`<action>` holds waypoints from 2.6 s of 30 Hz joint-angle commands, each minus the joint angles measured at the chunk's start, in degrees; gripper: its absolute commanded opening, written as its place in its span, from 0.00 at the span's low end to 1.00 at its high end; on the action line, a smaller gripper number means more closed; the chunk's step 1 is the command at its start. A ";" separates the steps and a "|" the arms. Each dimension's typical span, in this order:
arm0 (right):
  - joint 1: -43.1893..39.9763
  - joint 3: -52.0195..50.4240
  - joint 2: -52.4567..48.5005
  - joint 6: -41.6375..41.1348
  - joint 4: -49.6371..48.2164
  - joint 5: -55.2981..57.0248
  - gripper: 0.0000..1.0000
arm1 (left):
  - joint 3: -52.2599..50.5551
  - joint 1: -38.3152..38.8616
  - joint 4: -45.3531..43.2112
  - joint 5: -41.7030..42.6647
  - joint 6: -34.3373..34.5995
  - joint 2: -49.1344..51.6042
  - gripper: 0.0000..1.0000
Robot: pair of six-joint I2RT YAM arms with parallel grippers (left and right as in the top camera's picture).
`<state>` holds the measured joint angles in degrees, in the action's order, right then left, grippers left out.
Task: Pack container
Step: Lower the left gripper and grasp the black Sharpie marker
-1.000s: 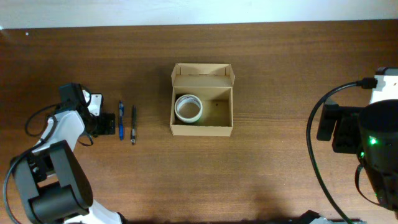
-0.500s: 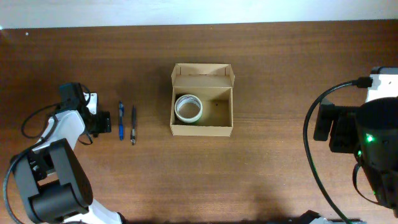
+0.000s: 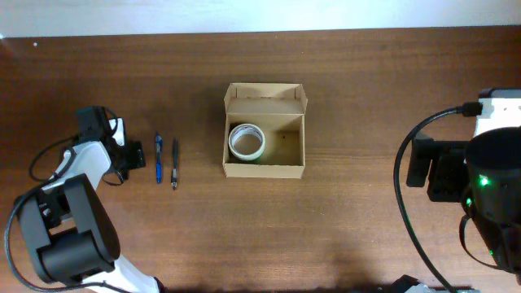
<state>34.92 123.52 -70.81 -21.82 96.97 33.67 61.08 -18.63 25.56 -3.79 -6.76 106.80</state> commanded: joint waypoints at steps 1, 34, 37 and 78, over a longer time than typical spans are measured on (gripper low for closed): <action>-0.15 -0.22 -0.07 0.37 0.35 -1.27 0.99 | 2.01 -0.46 2.58 1.31 1.16 3.89 0.76; -0.15 -0.22 -0.07 0.37 0.35 -6.34 0.99 | 26.99 -2.91 30.34 6.01 2.05 15.08 0.65; -0.15 -0.22 -0.07 0.37 0.35 -6.54 0.99 | 26.99 -2.91 28.48 5.97 2.05 15.08 0.64; -0.15 -0.22 -0.04 0.37 0.35 -8.02 0.99 | 26.97 -2.91 27.96 5.51 1.14 18.99 0.50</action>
<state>34.92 123.52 -70.81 -21.80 96.97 25.91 87.46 -21.08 53.10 1.21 -6.09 122.61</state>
